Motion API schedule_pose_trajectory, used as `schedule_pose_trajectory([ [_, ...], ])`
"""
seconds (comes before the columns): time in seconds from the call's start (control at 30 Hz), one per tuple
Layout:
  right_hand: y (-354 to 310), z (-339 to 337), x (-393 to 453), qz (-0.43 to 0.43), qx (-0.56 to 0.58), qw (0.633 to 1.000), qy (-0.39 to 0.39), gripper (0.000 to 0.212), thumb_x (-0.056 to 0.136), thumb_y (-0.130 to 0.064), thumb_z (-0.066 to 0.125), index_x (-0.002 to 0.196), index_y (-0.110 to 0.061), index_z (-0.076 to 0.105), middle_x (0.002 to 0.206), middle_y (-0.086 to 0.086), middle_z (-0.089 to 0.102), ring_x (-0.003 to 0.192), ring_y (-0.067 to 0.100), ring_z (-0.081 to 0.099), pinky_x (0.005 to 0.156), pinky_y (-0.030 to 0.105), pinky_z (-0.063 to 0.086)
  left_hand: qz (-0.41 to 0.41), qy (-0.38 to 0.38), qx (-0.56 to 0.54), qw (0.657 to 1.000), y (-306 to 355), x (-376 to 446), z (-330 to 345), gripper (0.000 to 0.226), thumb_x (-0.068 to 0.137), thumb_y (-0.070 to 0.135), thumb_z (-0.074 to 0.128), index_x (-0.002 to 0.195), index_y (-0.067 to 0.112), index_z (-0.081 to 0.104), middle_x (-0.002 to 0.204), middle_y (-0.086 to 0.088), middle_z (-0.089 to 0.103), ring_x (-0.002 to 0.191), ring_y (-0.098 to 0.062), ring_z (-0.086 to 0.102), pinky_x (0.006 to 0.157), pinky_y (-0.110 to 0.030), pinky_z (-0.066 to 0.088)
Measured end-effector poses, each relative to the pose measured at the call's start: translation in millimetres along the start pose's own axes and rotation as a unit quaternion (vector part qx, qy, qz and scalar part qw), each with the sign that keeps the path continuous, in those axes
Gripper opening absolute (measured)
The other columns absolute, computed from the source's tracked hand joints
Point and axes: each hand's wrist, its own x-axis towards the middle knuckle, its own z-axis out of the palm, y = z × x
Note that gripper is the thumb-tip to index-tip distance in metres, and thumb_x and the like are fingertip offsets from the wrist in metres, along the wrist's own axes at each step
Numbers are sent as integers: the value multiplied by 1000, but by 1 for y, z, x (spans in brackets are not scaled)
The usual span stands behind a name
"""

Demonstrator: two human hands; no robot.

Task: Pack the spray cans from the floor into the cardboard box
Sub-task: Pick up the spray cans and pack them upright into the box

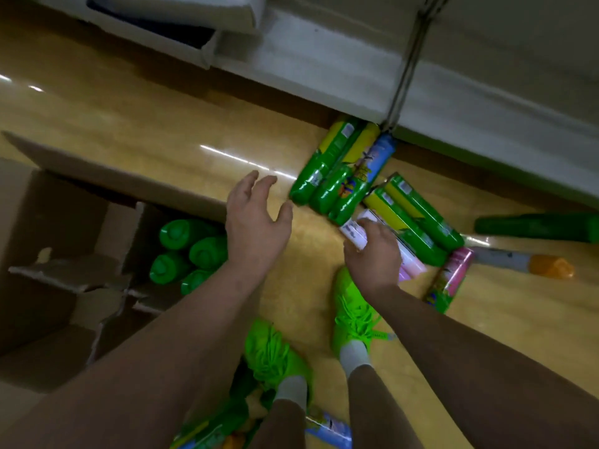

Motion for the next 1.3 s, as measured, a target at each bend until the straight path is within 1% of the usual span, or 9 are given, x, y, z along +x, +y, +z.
schedule_pose_trajectory([
  [0.13, 76, -13, 7, 67, -4, 998, 10, 46, 81, -17, 71, 125, -9, 62, 118, 16, 63, 113, 38, 56, 92, 41, 44, 3, -51, 6, 999, 22, -8, 79, 49, 82, 33, 68, 126, 12, 65, 135, -11, 57, 126, -28, 51, 103, -30, 37],
  [0.2, 110, -13, 15, 102, -11, 995, -2, 47, 82, -18, 71, 126, -8, 61, 118, 18, 62, 113, 40, 55, 91, 42, 45, -89, -116, -21, 989, 30, -10, 119, 44, 82, 33, 73, 121, 13, 68, 123, -10, 64, 116, -27, 58, 98, -29, 42],
  [0.37, 185, 11, 47, 143, -55, 983, -100, 58, 83, -23, 69, 136, -9, 50, 129, 19, 55, 119, 39, 49, 94, 42, 45, -355, -256, -113, 892, 27, -11, 222, 49, 74, 40, 82, 116, 20, 66, 106, -5, 68, 100, -25, 63, 92, -33, 52],
  [0.6, 231, 55, 92, 130, -65, 977, -157, 59, 87, -17, 62, 142, -9, 44, 135, 20, 52, 124, 38, 47, 97, 38, 40, -406, -272, -107, 866, 4, -13, 325, 54, 70, 44, 79, 106, 6, 67, 92, -8, 69, 90, -29, 67, 89, -42, 57],
  [0.77, 236, 78, 100, 120, -124, 977, -125, 62, 77, -20, 65, 136, -13, 51, 122, 20, 51, 111, 39, 47, 92, 41, 39, -510, -222, -221, 801, -13, -9, 362, 64, 63, 31, 86, 117, 4, 66, 104, -12, 68, 87, -27, 66, 83, -40, 59],
  [0.87, 235, 82, 101, 110, -133, 976, -131, 59, 71, -15, 67, 129, -8, 54, 120, 21, 52, 109, 40, 49, 91, 41, 39, -552, -204, -272, 761, -25, -13, 377, 86, 41, 31, 86, 121, 5, 64, 109, -17, 71, 93, -29, 71, 76, -43, 61],
  [1.03, 237, 95, 106, 127, -95, 974, -161, 61, 72, -8, 68, 127, -5, 42, 124, 21, 55, 114, 41, 52, 94, 42, 40, -547, -204, -265, 768, -24, -8, 377, 41, 84, 13, 73, 122, 4, 62, 107, -11, 69, 90, -25, 68, 74, -36, 60],
  [1.2, 238, 95, 110, 145, -113, 963, -199, 66, 77, -22, 70, 135, -10, 41, 133, 19, 45, 126, 40, 40, 99, 44, 41, -532, -175, -275, 781, -27, -12, 373, 13, 74, 10, 79, 81, 6, 69, 81, -13, 73, 66, -24, 70, 72, -41, 62],
  [1.3, 240, 93, 114, 136, -111, 959, -224, 60, 78, -31, 69, 128, -6, 46, 130, 23, 46, 123, 40, 41, 101, 41, 38, -498, -151, -237, 820, -46, -20, 381, 35, 54, 31, 75, 83, 11, 74, 88, -14, 76, 85, -31, 74, 83, -48, 60],
])
